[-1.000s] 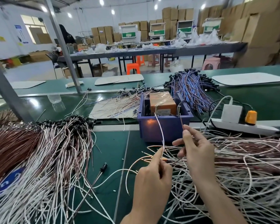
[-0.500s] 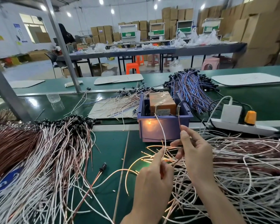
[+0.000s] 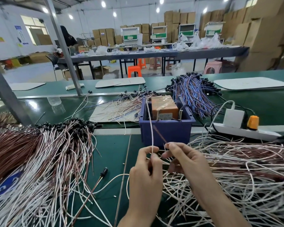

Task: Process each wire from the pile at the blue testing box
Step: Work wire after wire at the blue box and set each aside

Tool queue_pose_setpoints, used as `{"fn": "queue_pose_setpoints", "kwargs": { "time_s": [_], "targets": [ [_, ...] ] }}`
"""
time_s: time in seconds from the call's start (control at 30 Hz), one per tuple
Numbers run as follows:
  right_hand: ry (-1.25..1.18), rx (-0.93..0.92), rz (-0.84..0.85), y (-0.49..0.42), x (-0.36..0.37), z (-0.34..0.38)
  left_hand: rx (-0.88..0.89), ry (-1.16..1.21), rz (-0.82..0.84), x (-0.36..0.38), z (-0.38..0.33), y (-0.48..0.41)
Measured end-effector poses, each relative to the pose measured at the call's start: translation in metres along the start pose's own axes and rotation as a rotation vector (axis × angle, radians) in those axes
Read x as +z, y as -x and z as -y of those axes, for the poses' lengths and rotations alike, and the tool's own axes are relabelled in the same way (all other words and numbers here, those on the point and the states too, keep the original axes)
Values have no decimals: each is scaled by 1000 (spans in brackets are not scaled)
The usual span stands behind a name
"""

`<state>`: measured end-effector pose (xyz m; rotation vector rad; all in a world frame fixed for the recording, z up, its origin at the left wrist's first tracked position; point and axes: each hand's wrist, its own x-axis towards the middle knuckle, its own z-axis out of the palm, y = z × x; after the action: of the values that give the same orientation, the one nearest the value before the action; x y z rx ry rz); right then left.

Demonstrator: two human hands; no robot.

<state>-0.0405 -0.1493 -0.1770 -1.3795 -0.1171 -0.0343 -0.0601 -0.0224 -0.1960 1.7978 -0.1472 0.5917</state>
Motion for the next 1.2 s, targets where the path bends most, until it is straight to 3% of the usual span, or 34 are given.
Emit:
{"fn": "queue_pose_setpoints", "kwargs": {
  "time_s": [0.17,0.5,0.63,0.77,0.9,0.97,1.03,1.1,1.2],
  "targets": [
    [89,-7,191,7,12,0,-133,162,-79,-5,-1,-8],
    [314,67,514,25,18,-5,-137,162,-348,-29,6,-37],
    [432,-63,376,26,16,9,-222,246,-400,-42,14,-47],
    [729,-377,201,28,13,71,-267,318,-258,-43,17,-48],
    [1199,-788,-69,33,-10,146,-306,270,-81,-33,21,-40],
    [1438,-871,-197,32,-32,166,-303,231,-26,-28,21,-35],
    [1626,-797,-277,28,-63,170,-289,205,10,-24,22,-32],
    [1761,-589,-323,24,-97,158,-272,175,31,-20,23,-30],
    [1911,-199,-189,23,-138,124,-236,116,56,-15,26,-27]
  ]
}}
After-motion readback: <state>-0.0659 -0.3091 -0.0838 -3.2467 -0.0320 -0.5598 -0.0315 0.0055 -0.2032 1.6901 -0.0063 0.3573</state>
